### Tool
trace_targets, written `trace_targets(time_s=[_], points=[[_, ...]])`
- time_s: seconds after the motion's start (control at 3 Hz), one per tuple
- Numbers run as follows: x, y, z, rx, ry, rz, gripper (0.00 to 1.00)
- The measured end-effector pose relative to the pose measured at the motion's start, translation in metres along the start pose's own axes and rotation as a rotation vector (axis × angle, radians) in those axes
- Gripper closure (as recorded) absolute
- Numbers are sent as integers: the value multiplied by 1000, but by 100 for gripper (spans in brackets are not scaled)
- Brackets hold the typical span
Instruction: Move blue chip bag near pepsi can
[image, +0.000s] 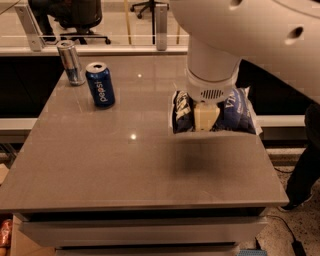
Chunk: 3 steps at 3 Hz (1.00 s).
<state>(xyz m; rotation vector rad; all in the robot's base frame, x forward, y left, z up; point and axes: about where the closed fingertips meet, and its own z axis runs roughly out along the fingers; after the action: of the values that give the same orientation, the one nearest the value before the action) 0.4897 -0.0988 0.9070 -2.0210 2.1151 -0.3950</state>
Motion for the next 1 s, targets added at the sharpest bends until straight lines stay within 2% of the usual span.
trace_targets(time_s=[0.67, 1.0], points=[[-44, -66, -2, 107, -52, -108, 100], [-71, -90, 7, 124, -73, -143, 100]])
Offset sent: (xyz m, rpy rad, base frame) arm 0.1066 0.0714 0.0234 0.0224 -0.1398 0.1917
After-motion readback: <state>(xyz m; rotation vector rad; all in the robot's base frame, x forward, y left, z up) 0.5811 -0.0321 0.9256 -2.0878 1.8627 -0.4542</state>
